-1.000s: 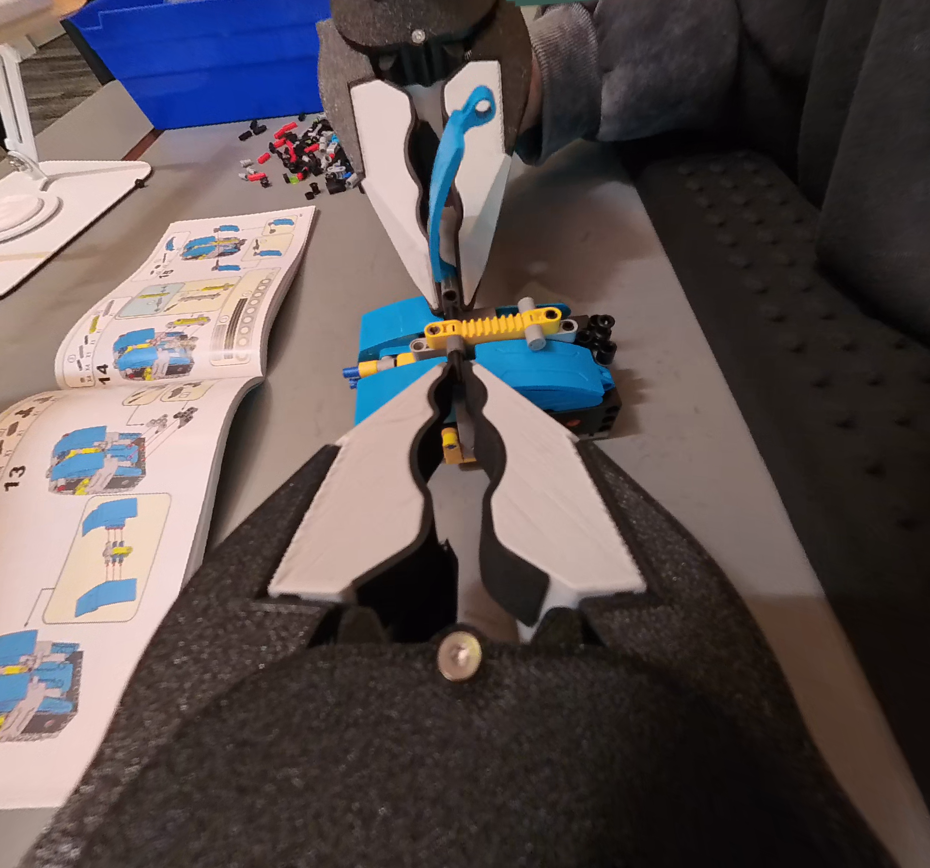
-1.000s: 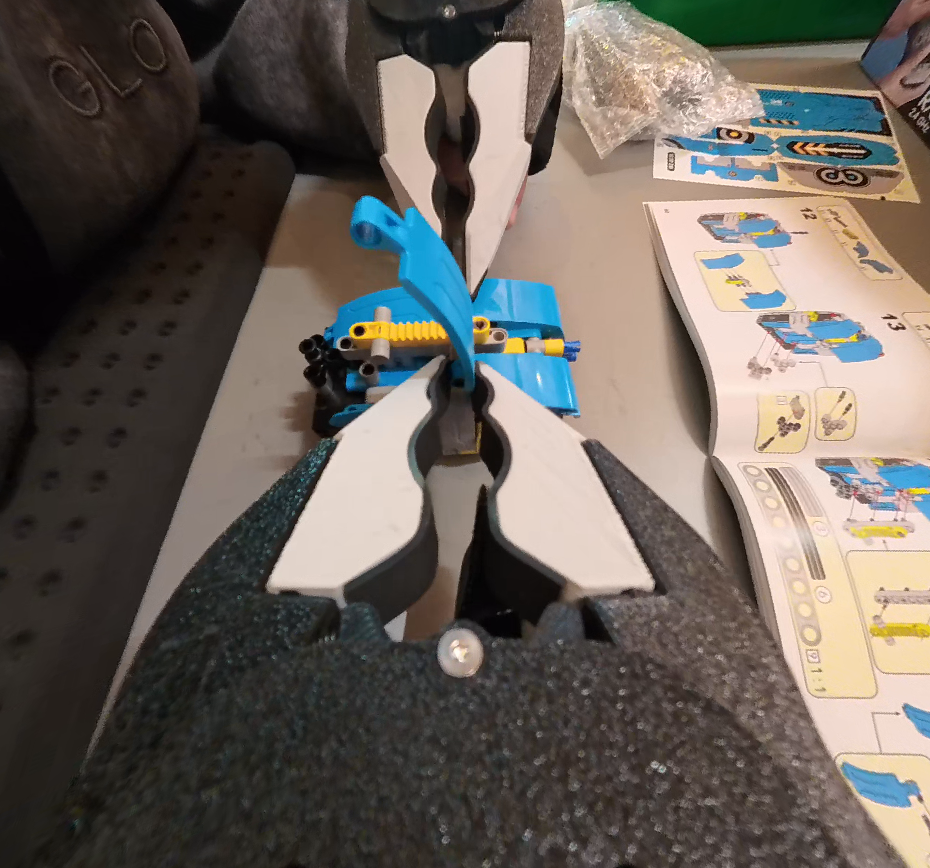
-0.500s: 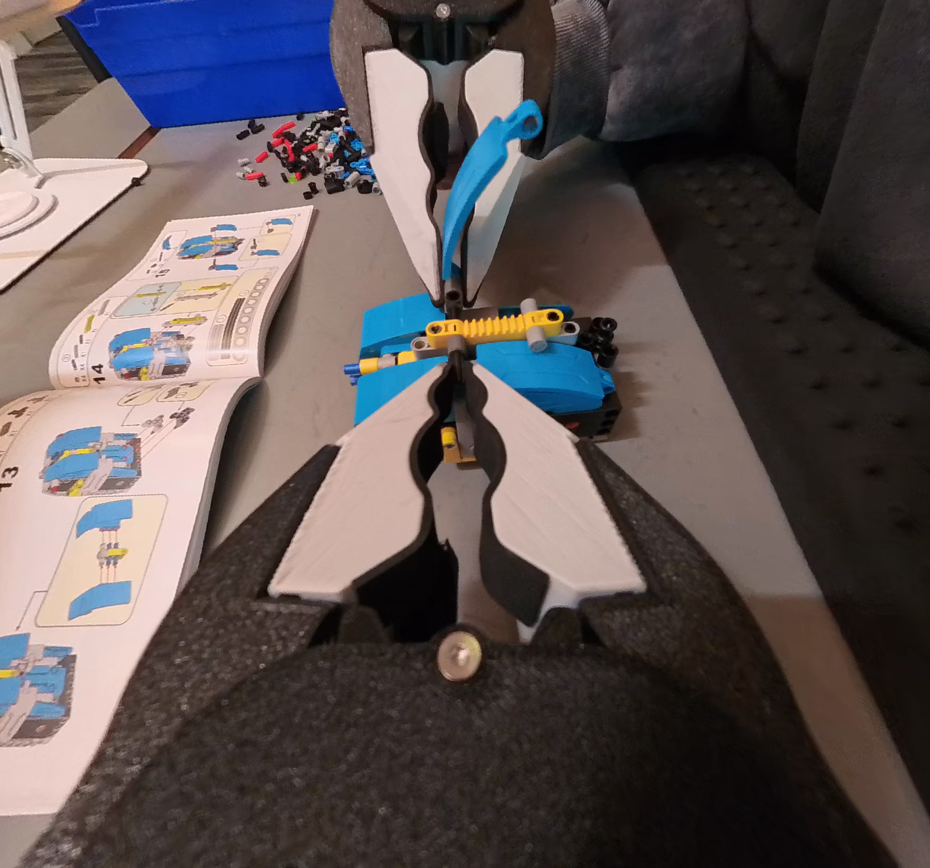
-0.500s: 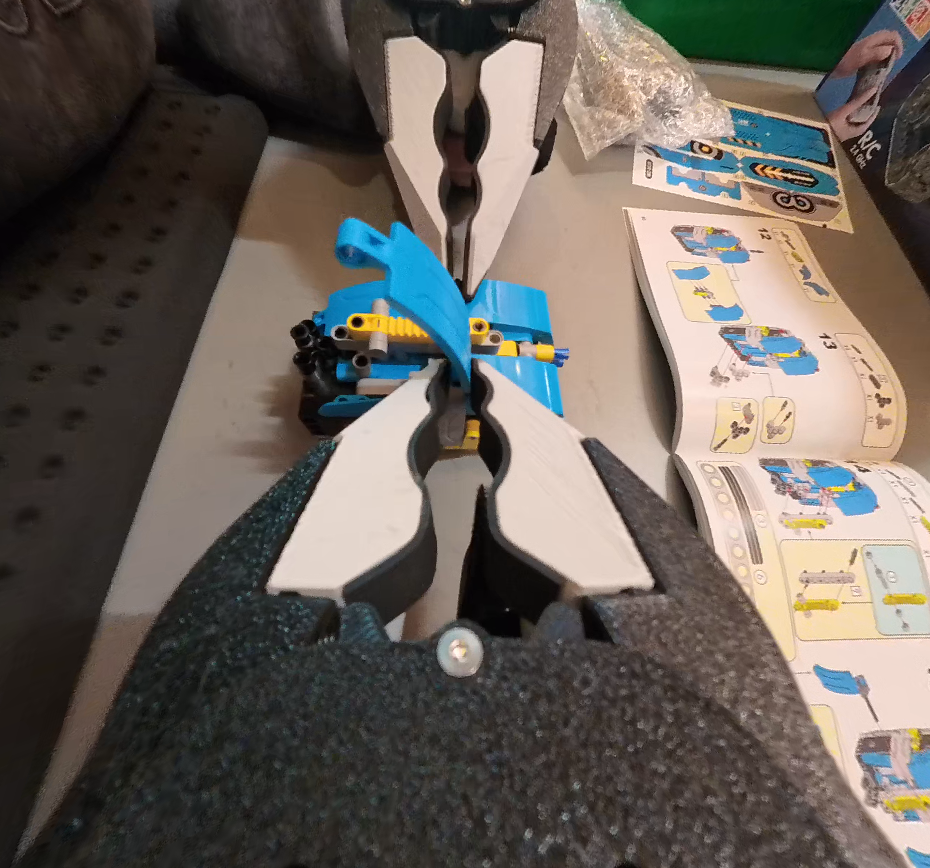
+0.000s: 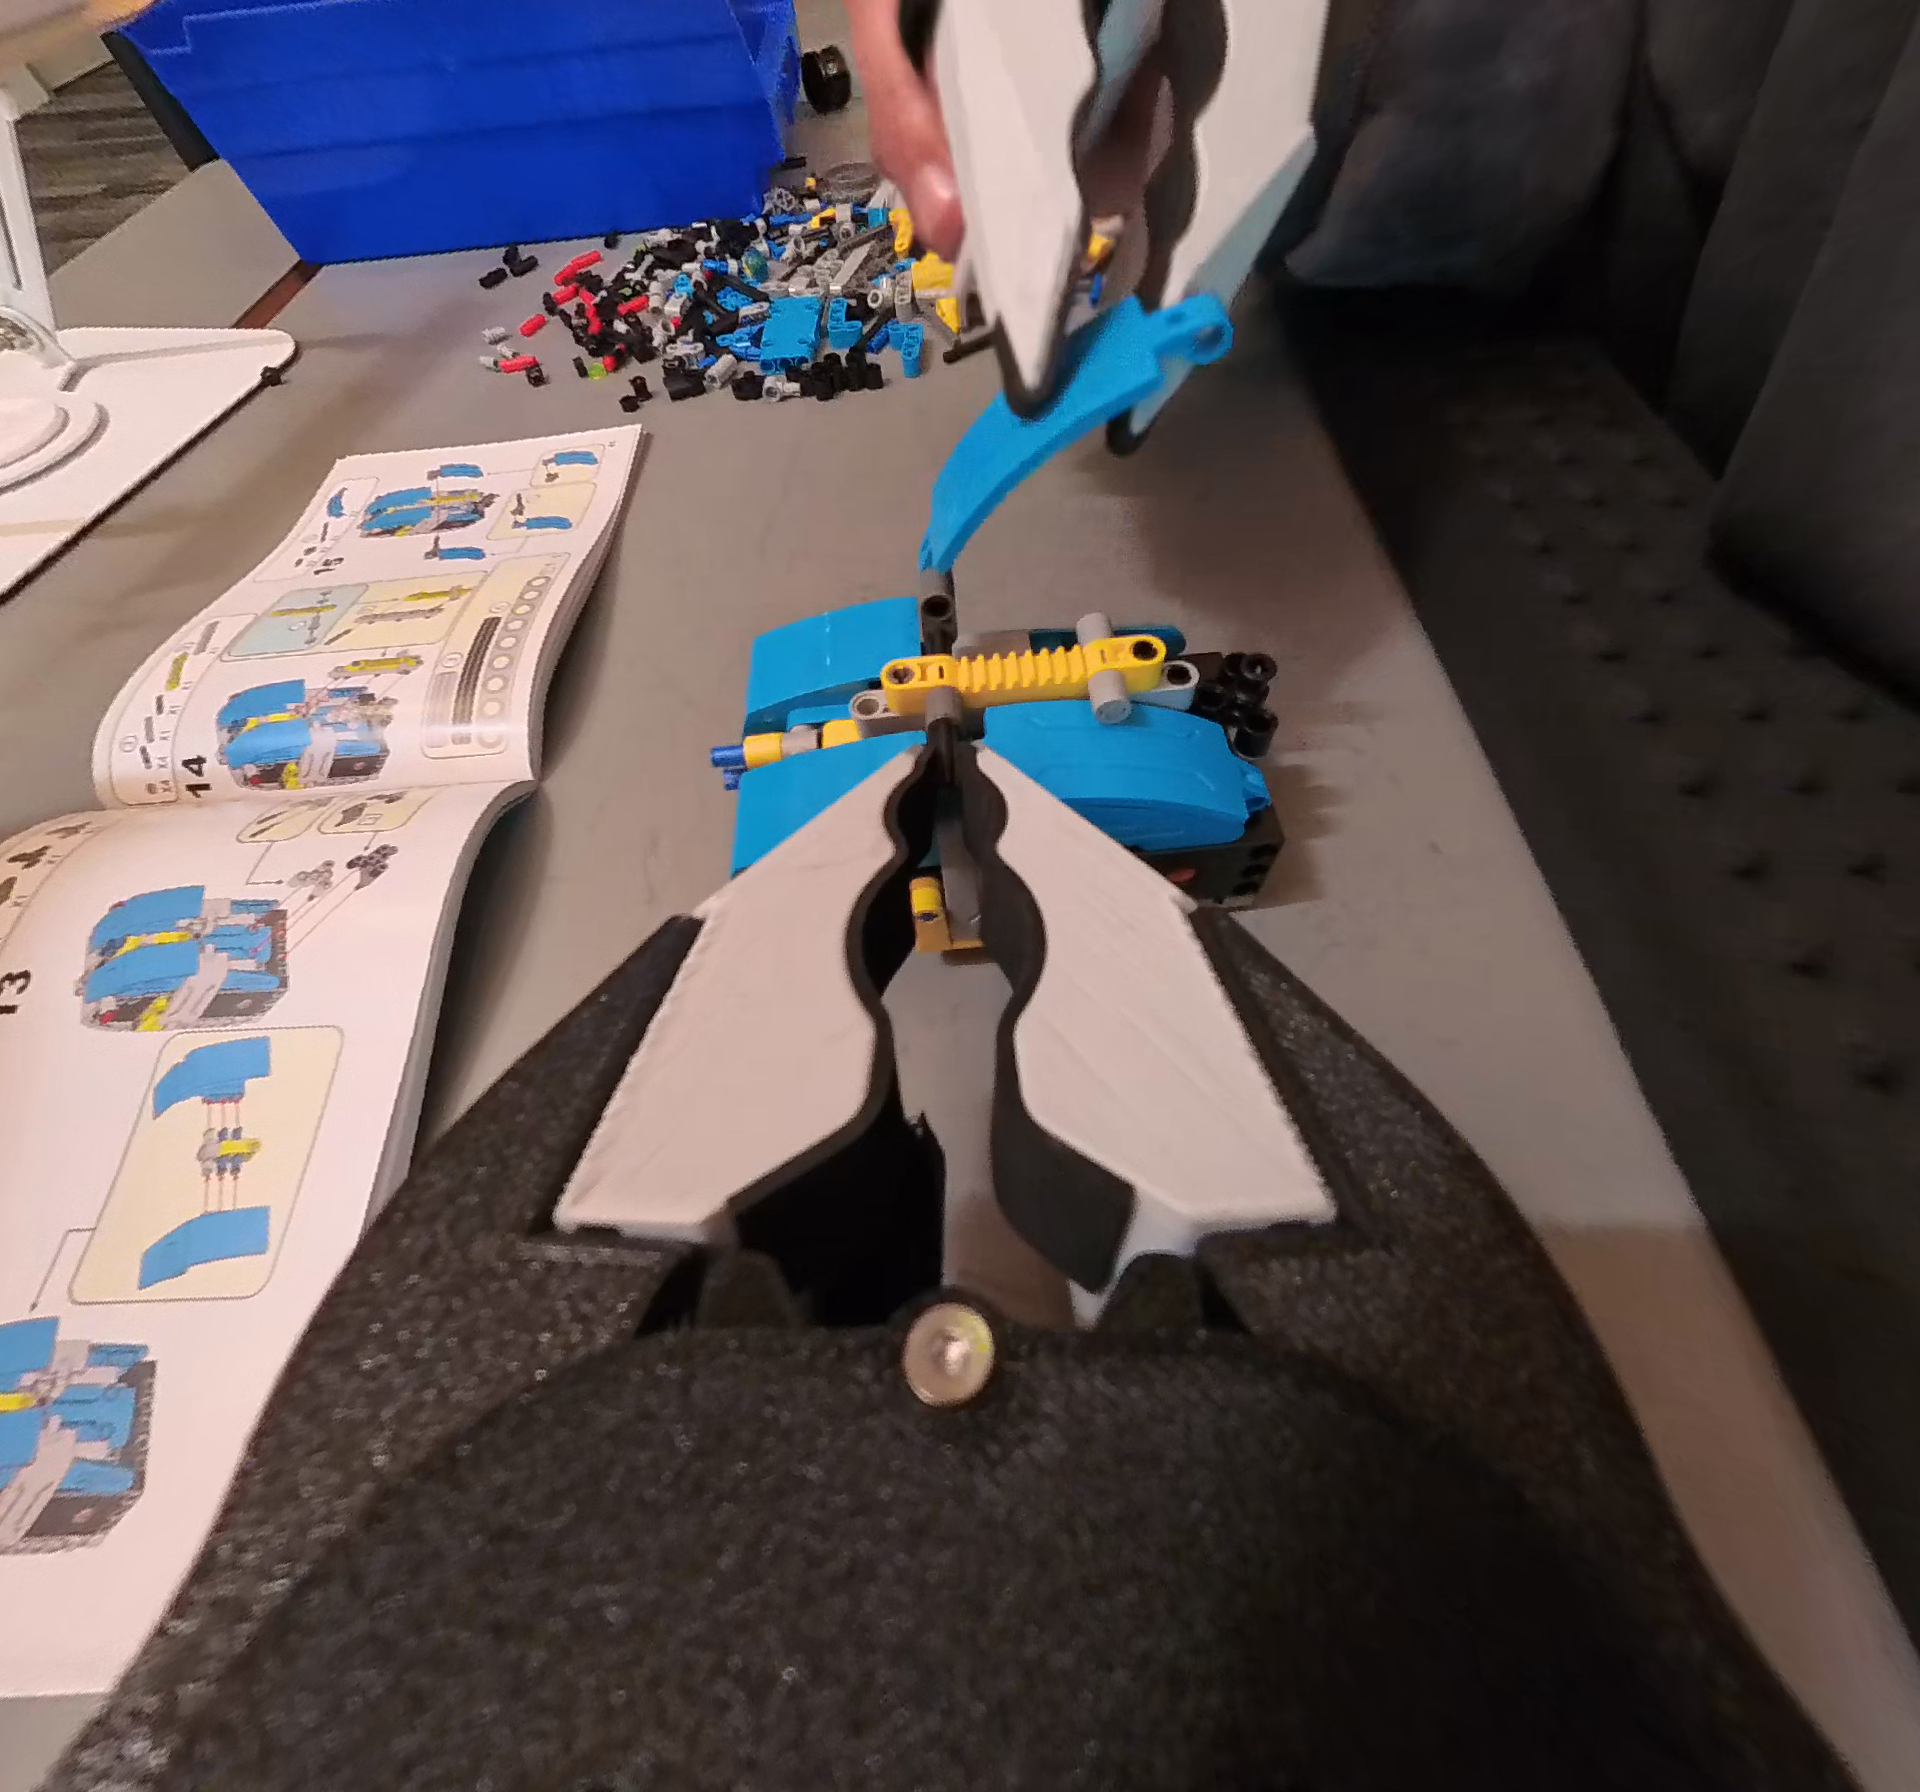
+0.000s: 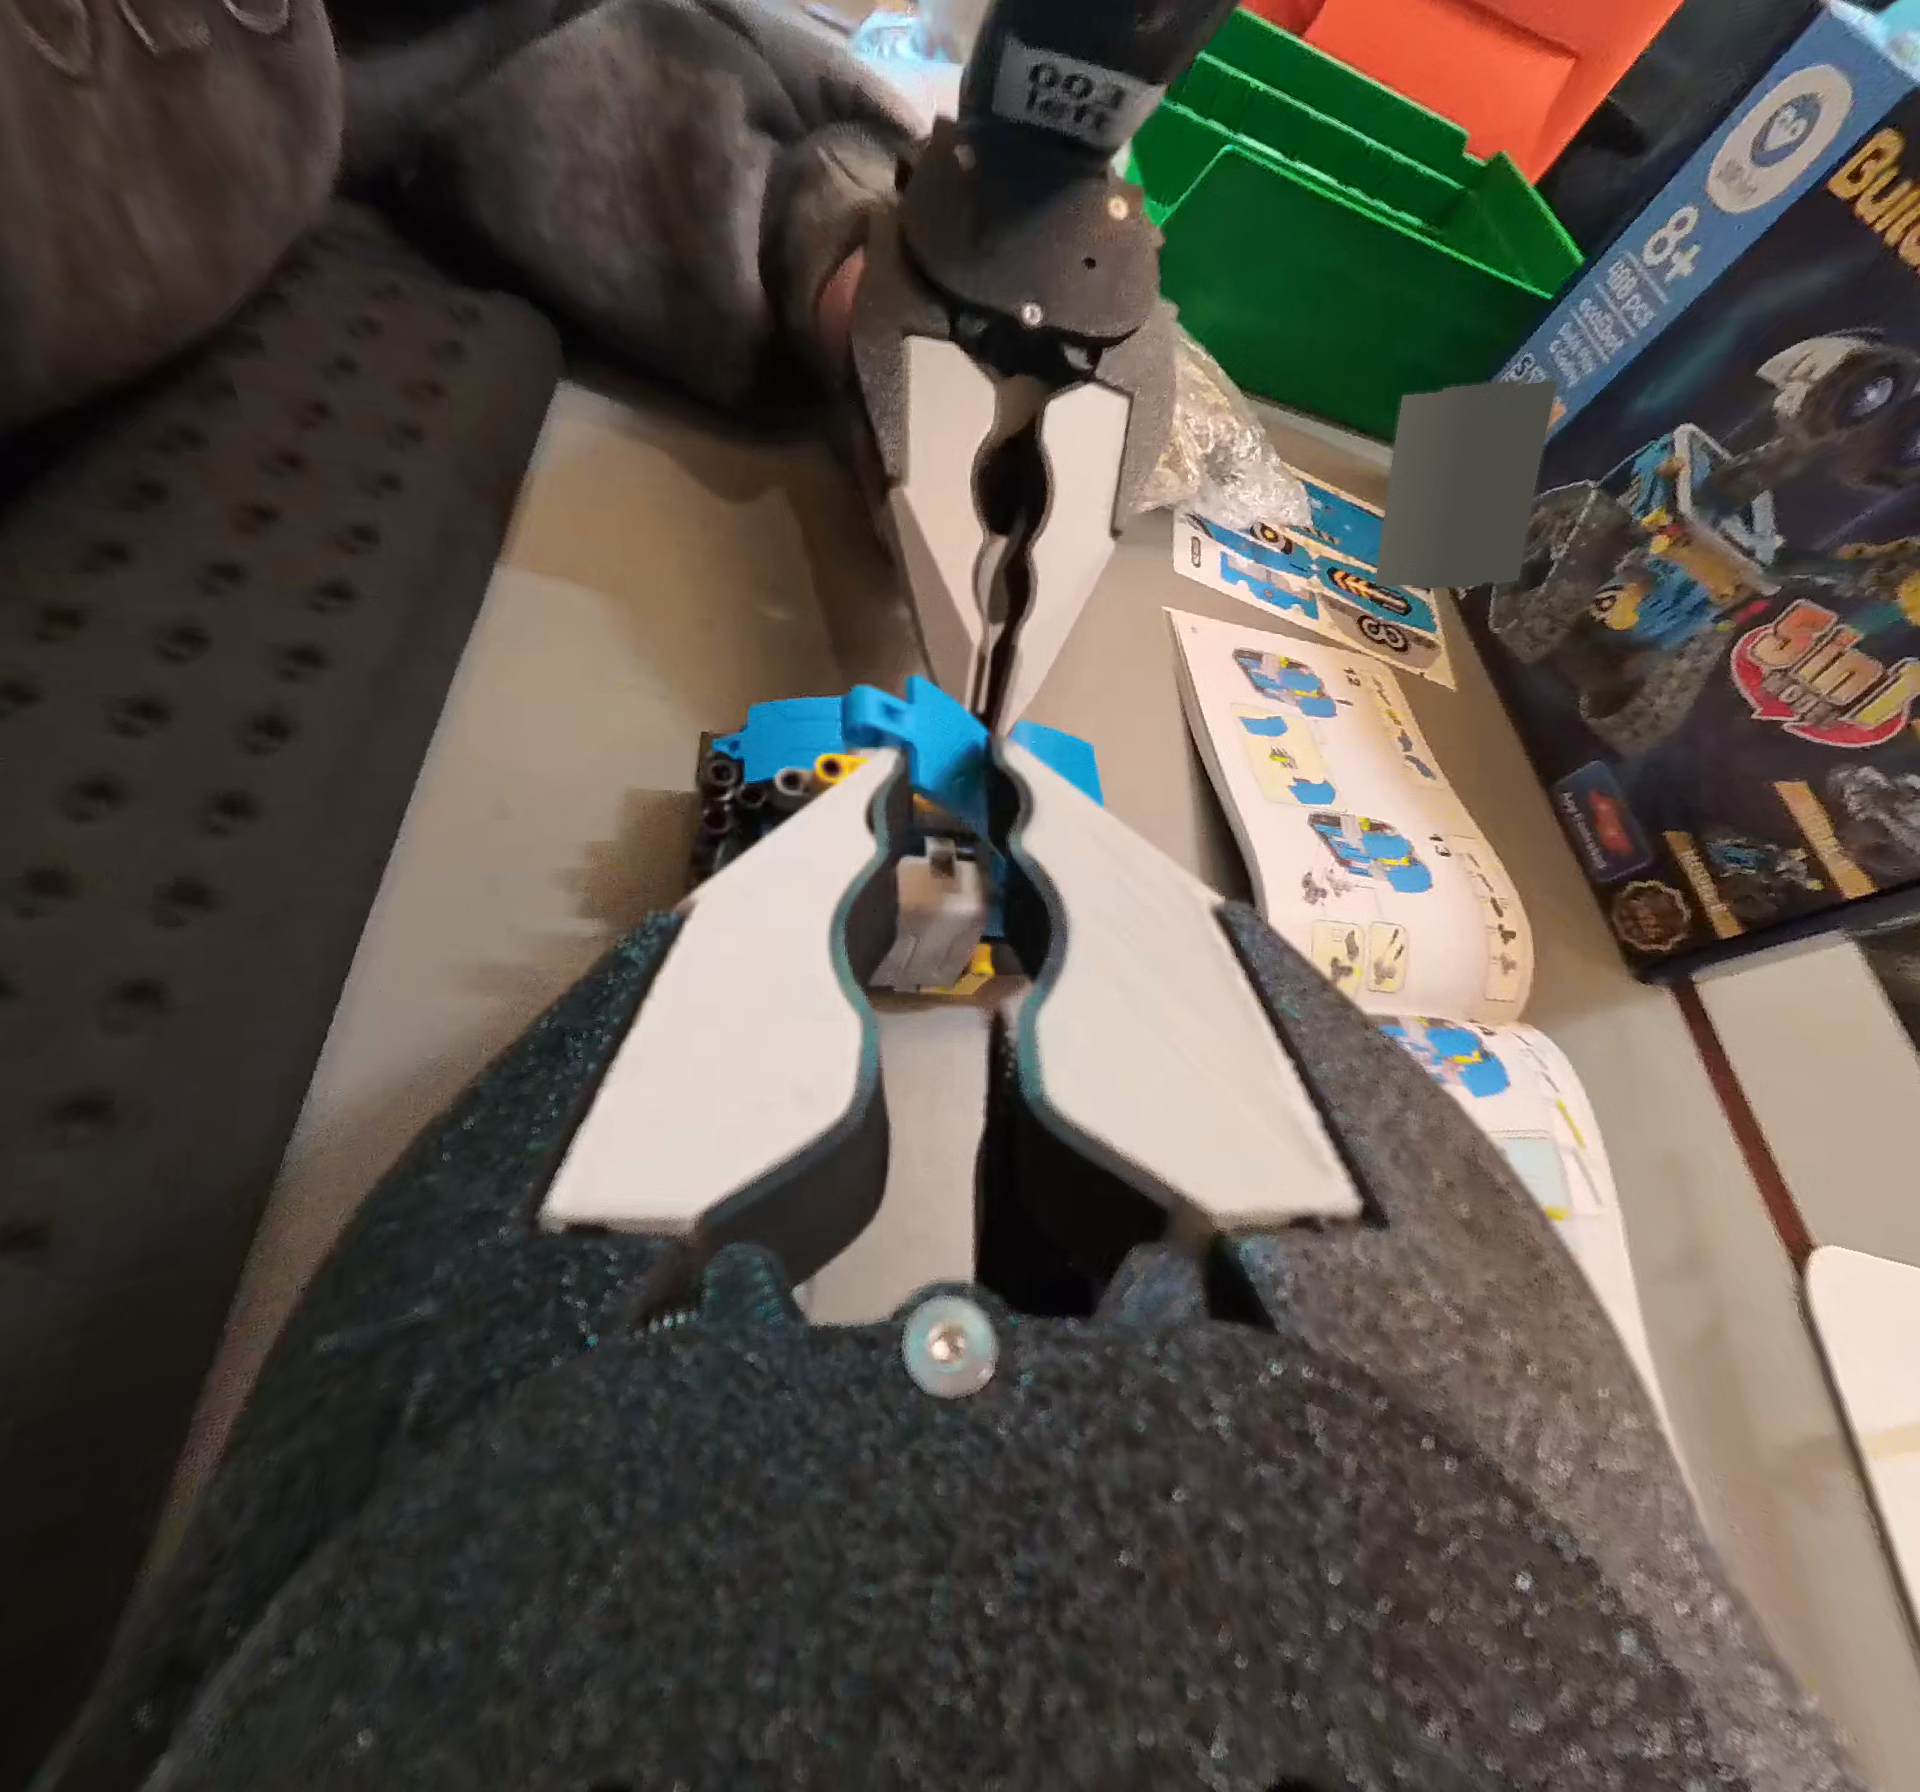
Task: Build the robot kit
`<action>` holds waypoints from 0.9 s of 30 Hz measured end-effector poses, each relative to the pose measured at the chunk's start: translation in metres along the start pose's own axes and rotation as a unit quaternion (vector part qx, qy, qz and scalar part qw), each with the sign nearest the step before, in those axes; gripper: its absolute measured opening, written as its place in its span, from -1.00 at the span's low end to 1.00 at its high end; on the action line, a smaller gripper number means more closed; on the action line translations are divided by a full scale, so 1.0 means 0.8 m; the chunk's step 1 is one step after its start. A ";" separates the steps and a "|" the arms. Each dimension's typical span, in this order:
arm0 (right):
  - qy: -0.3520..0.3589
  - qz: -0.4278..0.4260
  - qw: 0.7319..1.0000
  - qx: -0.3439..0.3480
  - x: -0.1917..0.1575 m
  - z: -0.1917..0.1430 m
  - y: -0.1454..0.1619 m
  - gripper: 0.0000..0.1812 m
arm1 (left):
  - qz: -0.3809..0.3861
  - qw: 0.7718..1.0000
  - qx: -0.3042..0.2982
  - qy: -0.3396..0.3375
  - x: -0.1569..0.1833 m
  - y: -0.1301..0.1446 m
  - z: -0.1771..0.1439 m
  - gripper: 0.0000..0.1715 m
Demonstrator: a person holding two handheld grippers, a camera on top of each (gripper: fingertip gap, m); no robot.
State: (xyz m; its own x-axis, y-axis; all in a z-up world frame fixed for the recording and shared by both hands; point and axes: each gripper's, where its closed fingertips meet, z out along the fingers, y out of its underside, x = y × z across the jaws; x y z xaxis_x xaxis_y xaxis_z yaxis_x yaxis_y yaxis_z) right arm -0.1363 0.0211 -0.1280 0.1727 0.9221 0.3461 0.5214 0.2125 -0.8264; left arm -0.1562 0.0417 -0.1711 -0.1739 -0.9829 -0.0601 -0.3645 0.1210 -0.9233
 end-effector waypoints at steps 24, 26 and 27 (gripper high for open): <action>0.156 -0.302 0.938 -0.075 -0.038 0.014 0.040 -0.78 | -0.038 0.999 0.004 0.025 -0.001 -0.001 -0.001 -0.95; 0.132 -0.220 0.963 -0.084 -0.043 0.011 0.043 -0.68 | -0.046 0.999 0.007 0.025 0.000 -0.002 -0.005 -0.93; 0.101 -0.161 0.978 -0.081 -0.051 0.009 0.042 -0.62 | -0.050 0.998 0.010 0.028 0.002 -0.002 -0.009 -0.84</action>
State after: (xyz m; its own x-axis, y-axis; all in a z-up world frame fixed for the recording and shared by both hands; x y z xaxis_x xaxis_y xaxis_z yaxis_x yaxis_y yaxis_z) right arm -0.1320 -0.0069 -0.1732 0.1311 0.7296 0.6712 0.6992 0.4119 -0.5844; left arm -0.1620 0.0410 -0.1668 -0.1881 -0.9807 0.0536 -0.3642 0.0190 -0.9311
